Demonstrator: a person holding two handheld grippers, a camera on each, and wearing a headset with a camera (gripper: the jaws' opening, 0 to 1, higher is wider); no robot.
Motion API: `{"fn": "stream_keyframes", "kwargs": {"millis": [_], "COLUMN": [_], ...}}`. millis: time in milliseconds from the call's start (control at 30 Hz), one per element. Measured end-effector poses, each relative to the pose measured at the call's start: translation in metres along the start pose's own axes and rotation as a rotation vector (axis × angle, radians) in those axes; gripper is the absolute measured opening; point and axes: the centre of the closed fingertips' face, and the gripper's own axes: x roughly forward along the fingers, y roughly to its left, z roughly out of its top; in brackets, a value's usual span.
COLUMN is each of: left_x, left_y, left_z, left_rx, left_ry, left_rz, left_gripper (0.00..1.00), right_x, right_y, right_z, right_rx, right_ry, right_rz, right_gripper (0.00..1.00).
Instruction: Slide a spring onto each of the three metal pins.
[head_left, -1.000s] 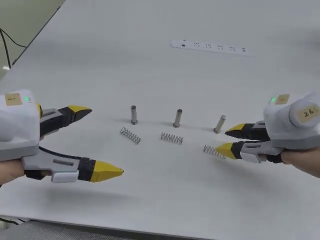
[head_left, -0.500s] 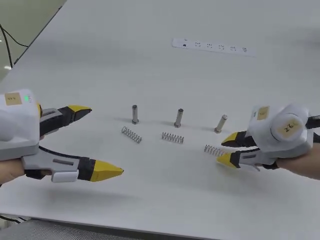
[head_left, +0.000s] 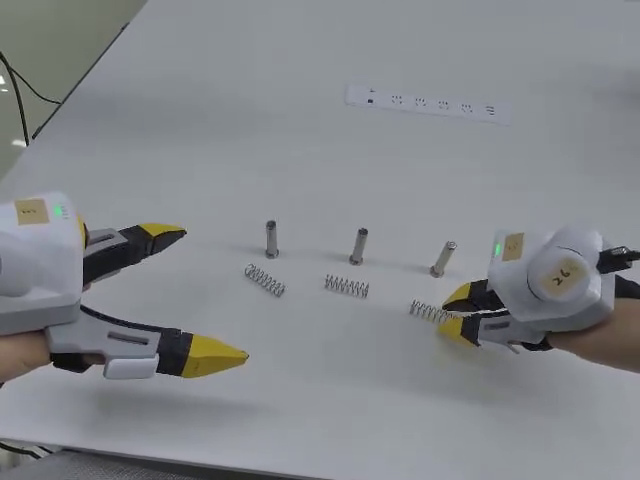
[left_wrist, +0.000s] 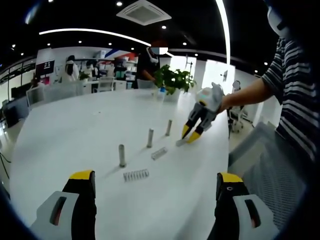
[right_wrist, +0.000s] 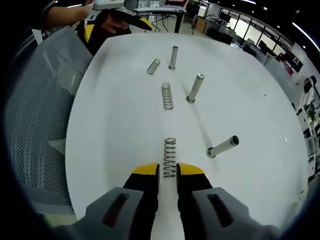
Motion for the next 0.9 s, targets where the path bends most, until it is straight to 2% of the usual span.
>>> {"fn": "stream_keyframes", "kwargs": {"millis": [200, 333, 400, 500, 633, 900], "left_x": [0.001, 0.002, 0.002, 0.003, 0.007, 0.017], "left_y": [-0.002, -0.004, -0.004, -0.005, -0.008, -0.016], "left_z": [0.0, 0.0, 0.0, 0.002, 0.003, 0.004], "left_rx": [0.001, 0.005, 0.005, 0.008, 0.01, 0.045], "left_ry": [0.004, 0.01, 0.009, 0.006, 0.005, 0.03], "left_rz": [-0.005, -0.012, -0.015, -0.022, -0.035, -0.087], "left_gripper": [0.98, 0.98, 0.98, 0.98, 0.98, 0.95], "right_x": [0.003, 0.003, 0.0, -0.006, -0.011, -0.019], "right_y": [0.0, -0.002, -0.003, 0.0, 0.0, 0.007], "right_z": [-0.005, -0.004, 0.0, 0.01, 0.02, 0.035], "right_rx": [0.0, -0.012, -0.034, -0.02, -0.044, -0.076], "right_ry": [0.015, 0.004, -0.006, -0.034, -0.045, -0.073], "right_rz": [0.001, -0.007, -0.021, -0.009, -0.017, -0.008], "right_gripper": [0.08, 0.08, 0.08, 0.08, 0.08, 0.08]}}
